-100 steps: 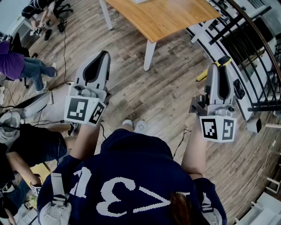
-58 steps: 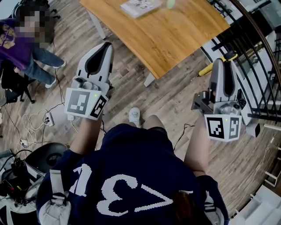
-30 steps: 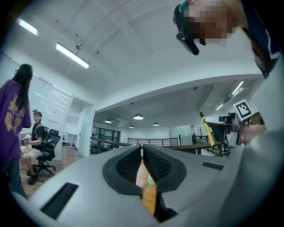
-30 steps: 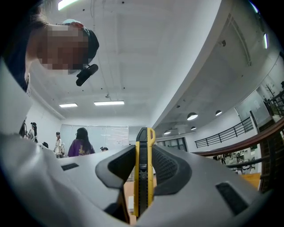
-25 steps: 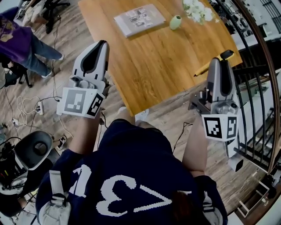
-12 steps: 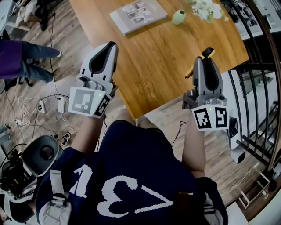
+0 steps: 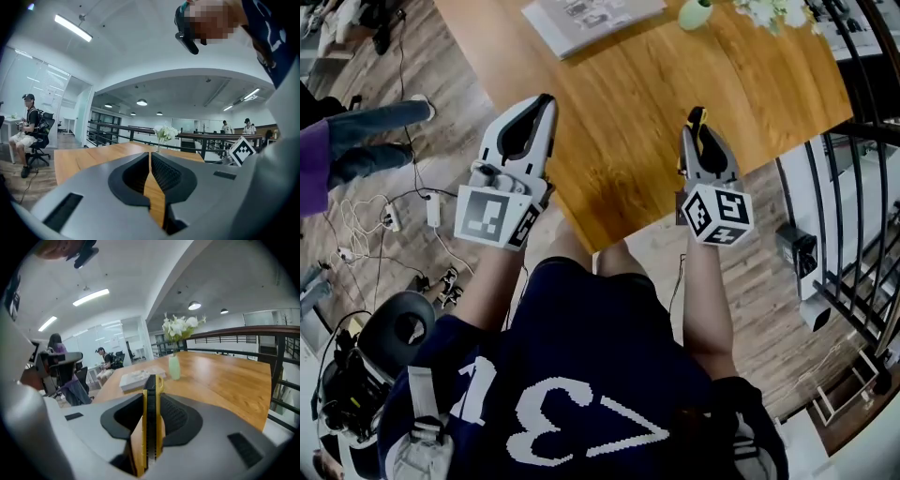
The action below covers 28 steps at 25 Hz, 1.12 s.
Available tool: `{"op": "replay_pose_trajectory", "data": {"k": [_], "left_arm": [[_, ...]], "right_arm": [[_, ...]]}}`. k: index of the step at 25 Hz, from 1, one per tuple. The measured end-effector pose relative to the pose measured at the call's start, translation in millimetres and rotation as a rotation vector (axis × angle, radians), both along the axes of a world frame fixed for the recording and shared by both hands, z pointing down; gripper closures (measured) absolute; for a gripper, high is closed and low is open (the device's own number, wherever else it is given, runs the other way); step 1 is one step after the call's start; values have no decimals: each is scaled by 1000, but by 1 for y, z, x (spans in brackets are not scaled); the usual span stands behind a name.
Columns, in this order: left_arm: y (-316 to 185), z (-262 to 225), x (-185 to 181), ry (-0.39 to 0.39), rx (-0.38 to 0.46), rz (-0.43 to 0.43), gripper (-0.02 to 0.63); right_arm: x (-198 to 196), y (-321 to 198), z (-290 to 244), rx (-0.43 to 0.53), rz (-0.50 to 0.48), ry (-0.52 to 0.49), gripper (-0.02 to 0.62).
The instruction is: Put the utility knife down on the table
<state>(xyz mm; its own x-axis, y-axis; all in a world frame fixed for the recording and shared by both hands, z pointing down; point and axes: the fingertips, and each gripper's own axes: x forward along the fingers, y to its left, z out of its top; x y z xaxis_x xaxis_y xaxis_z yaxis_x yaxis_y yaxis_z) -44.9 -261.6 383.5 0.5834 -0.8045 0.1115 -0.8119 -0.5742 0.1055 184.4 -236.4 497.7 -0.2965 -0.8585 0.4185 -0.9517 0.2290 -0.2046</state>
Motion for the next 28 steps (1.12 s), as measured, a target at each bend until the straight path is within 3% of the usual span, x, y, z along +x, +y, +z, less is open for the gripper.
{"op": "replay_pose_trajectory", "data": {"k": [8, 12, 15, 17, 20, 23, 28], "left_arm": [[0, 37, 3, -32, -66, 30, 578], [2, 50, -5, -38, -88, 39, 578], [8, 43, 5, -42, -84, 45, 578], [8, 36, 8, -42, -72, 46, 578], [3, 21, 8, -41, -39, 42, 578], [0, 0, 8, -39, 3, 41, 578], [-1, -51, 12, -9, 93, 58, 578]], "right_arm": [[-10, 13, 97, -262, -25, 159, 469], [-19, 16, 122, -337, -23, 171, 469], [-10, 21, 115, -340, -22, 167, 458], [-6, 19, 99, -303, -12, 152, 454], [2, 10, 57, -187, 24, 131, 518], [10, 4, -4, -23, 56, 102, 564], [20, 7, -127, 273, 99, 41, 571]]}}
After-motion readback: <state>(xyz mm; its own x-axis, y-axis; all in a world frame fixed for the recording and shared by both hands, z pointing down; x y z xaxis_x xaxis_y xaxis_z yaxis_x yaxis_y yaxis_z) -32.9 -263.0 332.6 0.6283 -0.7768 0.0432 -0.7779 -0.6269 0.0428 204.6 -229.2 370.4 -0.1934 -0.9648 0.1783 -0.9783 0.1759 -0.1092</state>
